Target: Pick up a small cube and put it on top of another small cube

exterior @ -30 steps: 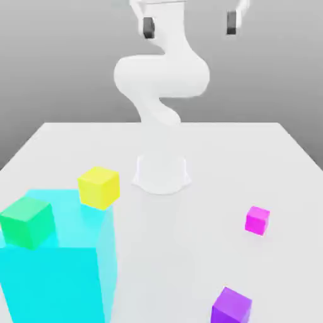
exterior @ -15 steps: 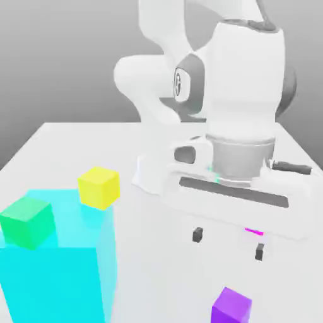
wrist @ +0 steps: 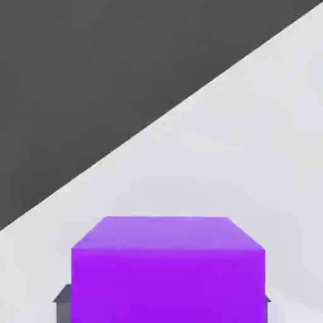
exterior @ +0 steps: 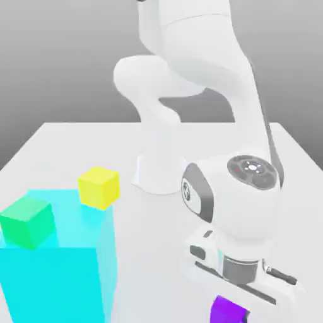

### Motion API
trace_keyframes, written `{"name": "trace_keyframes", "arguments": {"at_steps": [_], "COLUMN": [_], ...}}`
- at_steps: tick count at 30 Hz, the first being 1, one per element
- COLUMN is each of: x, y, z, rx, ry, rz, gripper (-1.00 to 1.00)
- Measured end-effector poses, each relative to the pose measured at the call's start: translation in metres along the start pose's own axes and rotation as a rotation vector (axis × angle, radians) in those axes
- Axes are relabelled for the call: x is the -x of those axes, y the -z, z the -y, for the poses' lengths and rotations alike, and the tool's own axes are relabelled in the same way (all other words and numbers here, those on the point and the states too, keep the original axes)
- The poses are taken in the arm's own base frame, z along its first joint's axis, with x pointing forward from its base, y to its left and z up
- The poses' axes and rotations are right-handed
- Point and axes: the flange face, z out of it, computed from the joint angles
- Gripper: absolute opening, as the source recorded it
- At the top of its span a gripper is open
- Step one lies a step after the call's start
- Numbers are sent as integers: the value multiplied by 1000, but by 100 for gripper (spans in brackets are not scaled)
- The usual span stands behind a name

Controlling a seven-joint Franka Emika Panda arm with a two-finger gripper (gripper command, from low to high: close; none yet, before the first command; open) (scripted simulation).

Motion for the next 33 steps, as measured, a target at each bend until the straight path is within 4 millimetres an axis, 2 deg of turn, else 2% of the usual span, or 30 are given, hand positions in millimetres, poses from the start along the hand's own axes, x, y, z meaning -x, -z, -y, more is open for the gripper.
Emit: {"name": "trace_keyframes", "arguments": {"at_steps": [2,6,12,16,20,25,27,29,30,33], "x": [0,-5,-83,-137,-169,-207,-213,-214,-214,-214], "y": [14,65,147,203,257,319,311,286,274,274], "z": [1,1,-7,-28,-57,-109,-118,-121,-122,-122], "rx": [1,2,16,27,28,9,2,1,0,0], "ry": [-1,4,51,70,123,184,196,200,200,200], "rz": [1,-6,-68,-78,-62,-11,1,4,4,4], "gripper": [-100,-100,-100,-100,-100,-100,-100,-100,100,100]}}
